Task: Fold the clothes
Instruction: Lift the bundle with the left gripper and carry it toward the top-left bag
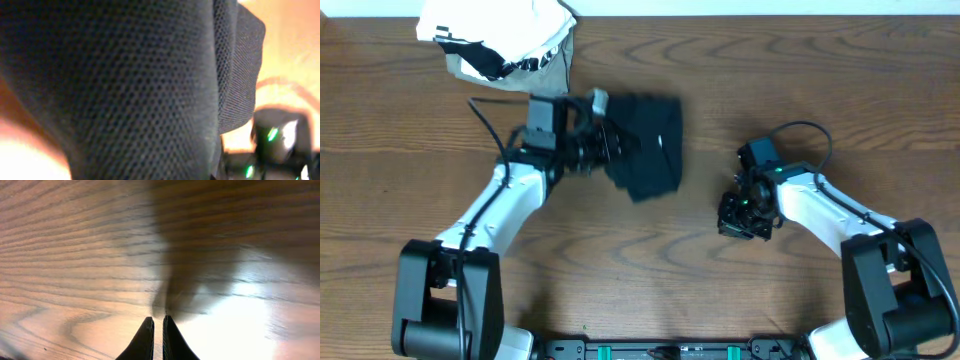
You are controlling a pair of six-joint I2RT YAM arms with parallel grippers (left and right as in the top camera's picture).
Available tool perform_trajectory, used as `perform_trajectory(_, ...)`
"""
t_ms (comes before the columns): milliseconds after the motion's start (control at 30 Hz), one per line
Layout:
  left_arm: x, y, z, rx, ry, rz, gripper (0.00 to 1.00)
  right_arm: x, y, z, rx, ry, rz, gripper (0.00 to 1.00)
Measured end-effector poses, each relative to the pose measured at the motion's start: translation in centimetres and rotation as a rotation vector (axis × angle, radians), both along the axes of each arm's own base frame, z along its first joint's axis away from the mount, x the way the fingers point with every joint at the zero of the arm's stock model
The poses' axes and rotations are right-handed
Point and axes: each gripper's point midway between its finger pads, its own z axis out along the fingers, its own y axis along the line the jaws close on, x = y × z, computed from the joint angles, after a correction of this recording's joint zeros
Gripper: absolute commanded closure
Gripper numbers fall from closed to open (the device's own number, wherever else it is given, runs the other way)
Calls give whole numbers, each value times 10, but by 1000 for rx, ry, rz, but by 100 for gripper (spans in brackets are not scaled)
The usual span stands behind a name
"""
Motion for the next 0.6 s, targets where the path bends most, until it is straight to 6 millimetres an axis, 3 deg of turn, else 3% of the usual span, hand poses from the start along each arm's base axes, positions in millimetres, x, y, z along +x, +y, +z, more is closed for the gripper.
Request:
perform_trajectory(233, 67, 29, 80, -46, -182, 194, 94, -2, -6, 6, -4, -9, 18, 91)
perform_trajectory(433, 119, 80, 154, -38, -450, 434, 94, -10, -8, 5, -13, 19, 37, 91)
perform_trajectory(600, 148, 126, 194, -36, -589, 689, 94, -21, -11, 5, -25, 60, 45, 91)
